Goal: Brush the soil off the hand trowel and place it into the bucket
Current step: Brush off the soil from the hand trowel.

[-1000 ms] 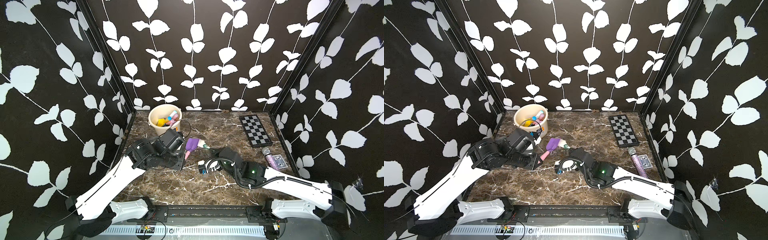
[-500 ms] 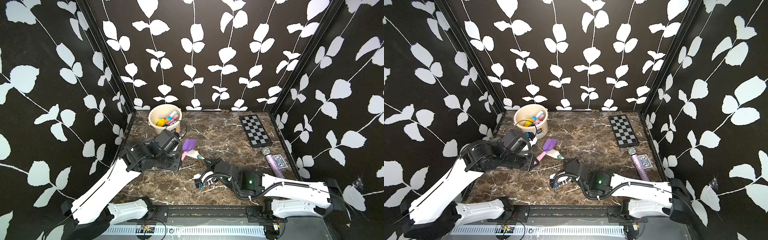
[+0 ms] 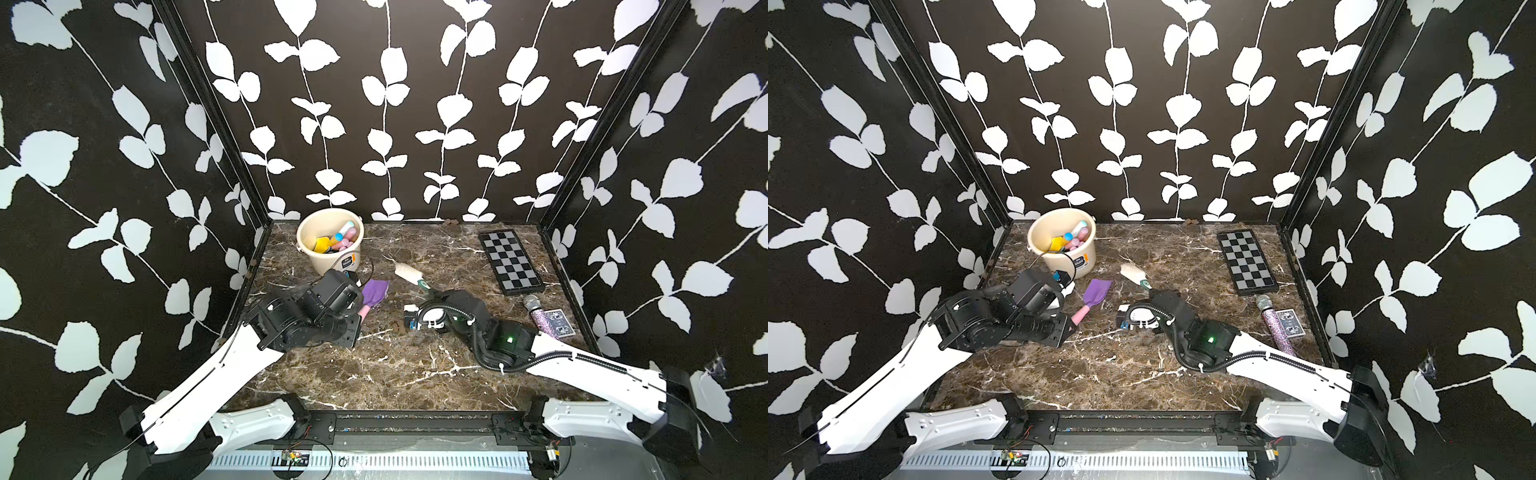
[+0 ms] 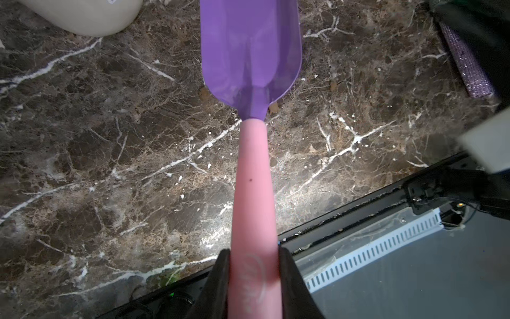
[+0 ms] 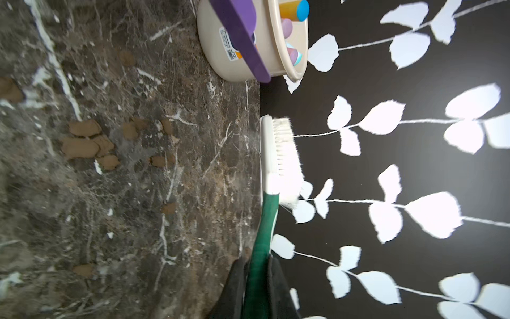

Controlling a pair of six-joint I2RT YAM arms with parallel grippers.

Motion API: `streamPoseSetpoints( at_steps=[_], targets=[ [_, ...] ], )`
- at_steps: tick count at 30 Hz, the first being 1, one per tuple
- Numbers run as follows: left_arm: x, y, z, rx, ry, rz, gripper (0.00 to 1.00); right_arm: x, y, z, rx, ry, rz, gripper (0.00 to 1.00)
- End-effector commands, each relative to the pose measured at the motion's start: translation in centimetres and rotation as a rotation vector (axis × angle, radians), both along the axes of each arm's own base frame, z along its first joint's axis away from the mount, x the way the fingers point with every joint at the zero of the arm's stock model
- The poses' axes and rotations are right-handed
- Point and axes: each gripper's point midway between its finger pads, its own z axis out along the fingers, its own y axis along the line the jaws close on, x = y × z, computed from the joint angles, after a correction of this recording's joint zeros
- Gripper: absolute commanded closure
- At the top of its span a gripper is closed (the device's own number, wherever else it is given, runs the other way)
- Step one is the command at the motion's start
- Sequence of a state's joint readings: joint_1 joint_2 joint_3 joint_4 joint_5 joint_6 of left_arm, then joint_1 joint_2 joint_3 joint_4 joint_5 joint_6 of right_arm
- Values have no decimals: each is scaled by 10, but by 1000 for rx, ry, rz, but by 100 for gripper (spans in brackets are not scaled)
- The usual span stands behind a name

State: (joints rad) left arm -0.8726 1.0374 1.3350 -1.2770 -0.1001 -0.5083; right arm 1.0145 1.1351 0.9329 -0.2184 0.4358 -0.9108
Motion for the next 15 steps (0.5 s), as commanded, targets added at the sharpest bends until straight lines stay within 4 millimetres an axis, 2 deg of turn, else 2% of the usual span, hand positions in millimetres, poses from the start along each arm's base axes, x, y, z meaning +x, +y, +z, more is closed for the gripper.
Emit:
streamPoseSetpoints(
  at_steps=[1, 7, 11, 15],
  targets=[
    [19, -1, 4, 12, -133, -29, 100, -15, 4, 19, 333, 287, -52, 100],
    [37, -10, -2, 48, -233, -87, 100, -42, 32, 61, 708, 702, -25, 100],
    [48, -11, 3, 77, -300, -101, 100, -50, 54, 89, 976, 958, -5, 100],
    [56, -10, 10, 97, -338, -89, 100, -49, 70, 101, 1153, 1176, -30, 100]
  ],
)
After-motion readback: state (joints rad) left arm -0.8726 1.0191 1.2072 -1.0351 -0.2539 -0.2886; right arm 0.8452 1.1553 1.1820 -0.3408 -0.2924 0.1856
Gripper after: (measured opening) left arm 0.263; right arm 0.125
